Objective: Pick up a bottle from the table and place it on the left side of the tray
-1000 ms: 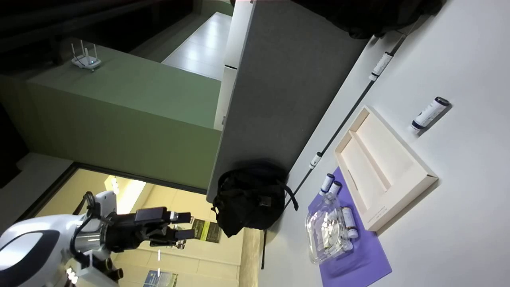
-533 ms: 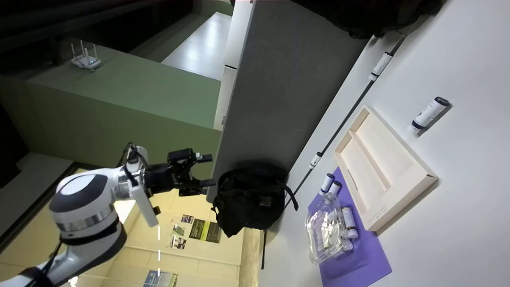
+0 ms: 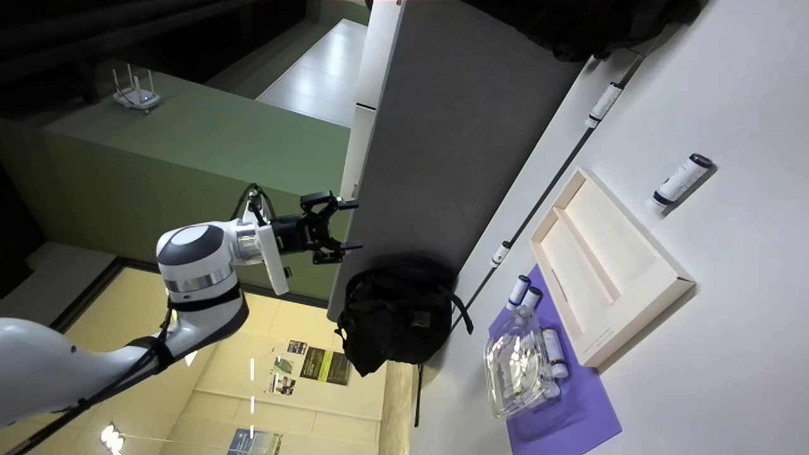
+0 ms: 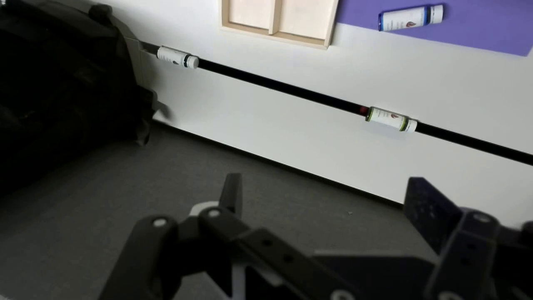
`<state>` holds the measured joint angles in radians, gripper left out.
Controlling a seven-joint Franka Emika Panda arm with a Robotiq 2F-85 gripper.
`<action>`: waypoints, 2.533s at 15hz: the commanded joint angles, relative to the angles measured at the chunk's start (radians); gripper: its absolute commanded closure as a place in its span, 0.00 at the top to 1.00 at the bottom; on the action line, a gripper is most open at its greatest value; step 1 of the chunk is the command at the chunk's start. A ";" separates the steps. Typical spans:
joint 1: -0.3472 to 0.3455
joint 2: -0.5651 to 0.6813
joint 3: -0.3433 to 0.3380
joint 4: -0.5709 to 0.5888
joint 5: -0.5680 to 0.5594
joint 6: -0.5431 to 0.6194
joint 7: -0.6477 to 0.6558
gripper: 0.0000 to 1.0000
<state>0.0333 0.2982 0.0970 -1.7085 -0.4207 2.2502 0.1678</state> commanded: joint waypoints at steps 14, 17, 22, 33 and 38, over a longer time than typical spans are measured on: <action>0.035 0.073 -0.033 0.066 0.032 0.034 -0.139 1.00; 0.023 0.215 -0.003 0.215 0.111 0.047 -0.366 1.00; 0.017 0.454 0.051 0.470 0.198 0.007 -0.706 1.00; 0.102 0.684 0.019 0.730 0.156 -0.196 -1.032 1.00; 0.098 0.701 0.007 0.758 0.145 -0.196 -1.065 1.00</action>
<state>0.1271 0.9878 0.1267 -0.9633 -0.2758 2.0455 -0.8707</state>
